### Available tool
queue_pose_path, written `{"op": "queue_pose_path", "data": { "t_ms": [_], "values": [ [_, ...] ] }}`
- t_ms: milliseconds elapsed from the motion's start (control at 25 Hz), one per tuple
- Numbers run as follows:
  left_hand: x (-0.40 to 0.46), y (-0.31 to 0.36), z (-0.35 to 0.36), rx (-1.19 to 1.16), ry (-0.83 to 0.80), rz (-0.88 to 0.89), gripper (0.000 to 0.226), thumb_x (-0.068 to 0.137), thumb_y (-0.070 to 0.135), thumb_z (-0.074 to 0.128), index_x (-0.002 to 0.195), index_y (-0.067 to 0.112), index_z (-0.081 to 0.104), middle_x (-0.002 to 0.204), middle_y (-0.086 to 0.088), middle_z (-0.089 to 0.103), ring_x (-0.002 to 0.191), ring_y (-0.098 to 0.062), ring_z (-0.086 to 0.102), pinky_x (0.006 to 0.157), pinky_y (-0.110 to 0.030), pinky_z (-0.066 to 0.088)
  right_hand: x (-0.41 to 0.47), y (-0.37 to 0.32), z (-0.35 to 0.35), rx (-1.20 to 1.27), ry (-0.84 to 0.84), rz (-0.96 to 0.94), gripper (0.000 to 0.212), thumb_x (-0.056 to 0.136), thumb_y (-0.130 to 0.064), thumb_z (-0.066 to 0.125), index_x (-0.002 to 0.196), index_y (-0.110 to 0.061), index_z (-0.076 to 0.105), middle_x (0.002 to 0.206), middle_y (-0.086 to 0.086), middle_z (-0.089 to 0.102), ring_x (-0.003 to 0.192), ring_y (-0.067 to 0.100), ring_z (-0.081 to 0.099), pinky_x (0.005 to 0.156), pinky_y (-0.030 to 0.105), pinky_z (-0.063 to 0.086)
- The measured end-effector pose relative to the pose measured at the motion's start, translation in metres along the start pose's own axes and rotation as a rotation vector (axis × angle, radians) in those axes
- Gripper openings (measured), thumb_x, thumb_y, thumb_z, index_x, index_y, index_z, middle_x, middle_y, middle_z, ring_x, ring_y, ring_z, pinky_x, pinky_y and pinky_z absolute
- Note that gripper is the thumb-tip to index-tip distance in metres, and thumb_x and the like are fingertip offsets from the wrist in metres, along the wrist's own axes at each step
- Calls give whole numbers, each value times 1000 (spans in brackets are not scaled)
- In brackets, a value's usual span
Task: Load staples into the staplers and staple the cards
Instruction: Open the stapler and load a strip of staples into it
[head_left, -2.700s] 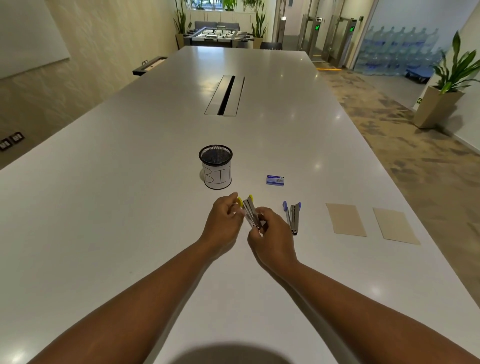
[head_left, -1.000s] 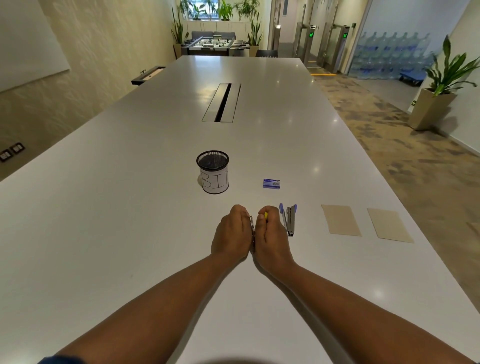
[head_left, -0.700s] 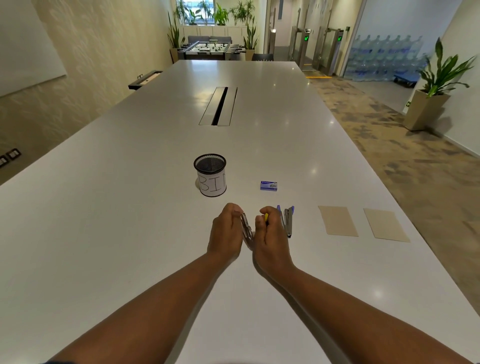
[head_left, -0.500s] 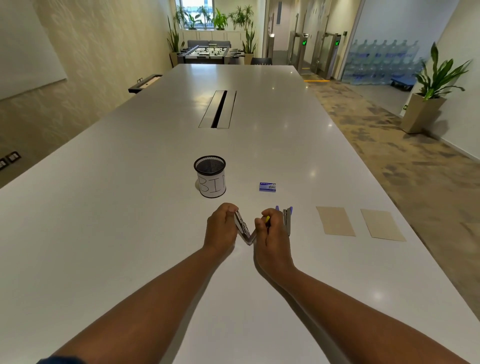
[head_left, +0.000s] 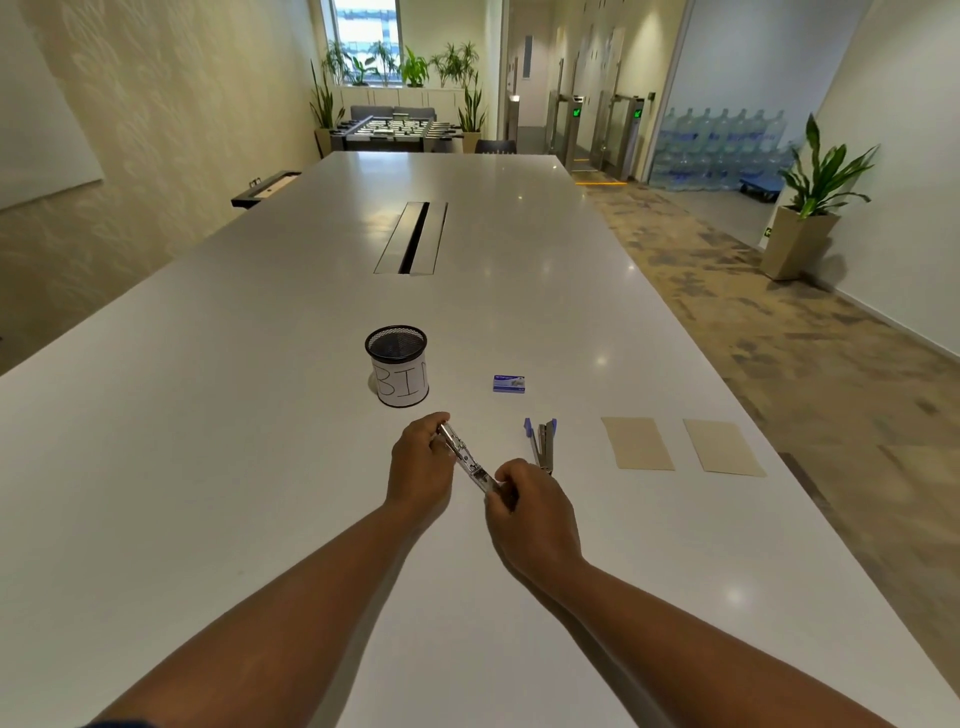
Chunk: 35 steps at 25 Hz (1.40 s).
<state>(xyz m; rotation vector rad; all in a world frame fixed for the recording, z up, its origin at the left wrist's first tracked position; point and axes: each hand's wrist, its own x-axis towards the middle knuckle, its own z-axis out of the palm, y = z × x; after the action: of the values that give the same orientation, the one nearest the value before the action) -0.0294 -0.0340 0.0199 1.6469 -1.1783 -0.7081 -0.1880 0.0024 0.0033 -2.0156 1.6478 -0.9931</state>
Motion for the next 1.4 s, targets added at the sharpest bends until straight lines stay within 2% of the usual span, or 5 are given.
{"op": "queue_pose_path", "data": {
  "t_ms": [360,640,1040,1240,1400],
  "values": [
    [3,-3,11,289,-121,226,27,96,17,52,70,21,51,69,4,59,67,-19,56,58,-27,41,0,-6,3,-82,-29,-62,27,81,-23,56,106,-18,64,82,-3,67,76,19,62,72,40,56],
    [16,-11,8,519,-300,370,31,102,32,53,123,15,68,122,-8,63,113,-29,54,98,-40,45,7,-4,4,-104,-98,-123,31,83,-37,48,111,-26,59,69,-10,60,64,14,57,65,34,52],
    [18,-15,6,551,-288,471,33,100,14,48,129,20,62,124,-3,64,111,-23,56,93,-38,50,48,-6,-5,-146,-499,58,72,83,-48,59,145,-41,22,83,-13,59,81,18,60,70,33,44],
    [21,-15,8,528,-243,468,24,97,10,54,117,16,67,116,-6,65,104,-23,58,82,-27,45,70,-2,-4,-100,-631,33,89,79,-43,76,152,-36,25,117,-2,66,92,15,60,86,35,53],
    [23,-13,10,514,-238,431,26,99,9,56,121,13,69,121,-7,66,108,-23,59,88,-29,50,77,2,-4,-82,-661,11,87,78,-41,81,148,-33,30,101,-11,56,89,13,58,81,31,50]
  ]
}}
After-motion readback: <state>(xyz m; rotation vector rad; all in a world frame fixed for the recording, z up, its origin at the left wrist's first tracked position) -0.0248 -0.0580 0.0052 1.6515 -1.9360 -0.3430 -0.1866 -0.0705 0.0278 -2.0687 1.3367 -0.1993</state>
